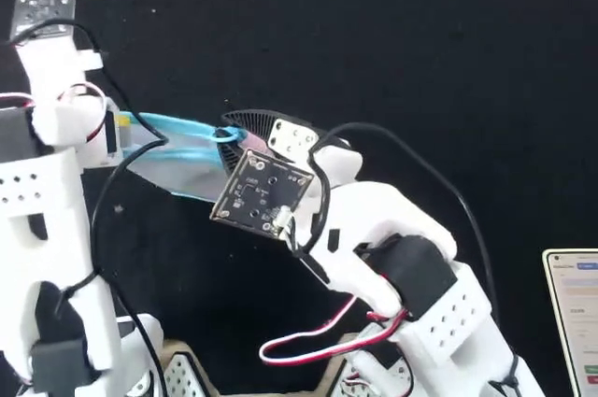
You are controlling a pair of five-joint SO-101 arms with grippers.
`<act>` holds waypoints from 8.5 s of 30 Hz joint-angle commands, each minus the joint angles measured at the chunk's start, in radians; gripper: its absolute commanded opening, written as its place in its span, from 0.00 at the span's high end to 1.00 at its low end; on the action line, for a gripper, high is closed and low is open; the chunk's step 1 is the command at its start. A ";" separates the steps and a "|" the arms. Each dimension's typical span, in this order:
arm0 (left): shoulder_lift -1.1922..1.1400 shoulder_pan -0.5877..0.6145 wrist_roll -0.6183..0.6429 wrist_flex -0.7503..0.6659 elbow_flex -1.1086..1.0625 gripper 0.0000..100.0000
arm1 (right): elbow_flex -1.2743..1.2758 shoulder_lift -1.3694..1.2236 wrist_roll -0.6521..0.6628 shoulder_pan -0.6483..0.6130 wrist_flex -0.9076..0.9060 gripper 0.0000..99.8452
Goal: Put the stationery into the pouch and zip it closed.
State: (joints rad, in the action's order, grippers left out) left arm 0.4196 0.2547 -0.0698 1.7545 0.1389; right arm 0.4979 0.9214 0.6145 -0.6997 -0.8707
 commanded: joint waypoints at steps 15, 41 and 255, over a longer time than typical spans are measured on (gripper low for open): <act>0.319 0.015 -0.012 0.005 0.202 0.82 | 0.051 0.002 0.009 -0.008 0.106 0.99; 1.056 -0.041 -0.212 -0.595 -0.955 0.82 | 0.047 0.012 0.008 -0.014 -0.044 0.99; 1.409 -0.524 -0.325 -0.358 -1.141 0.97 | 0.180 -0.116 -0.175 0.594 0.353 0.99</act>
State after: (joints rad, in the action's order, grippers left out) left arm 1.8251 -0.2670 -0.3951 1.3802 -1.0564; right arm 0.7633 0.8309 0.4488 -0.2025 -0.5485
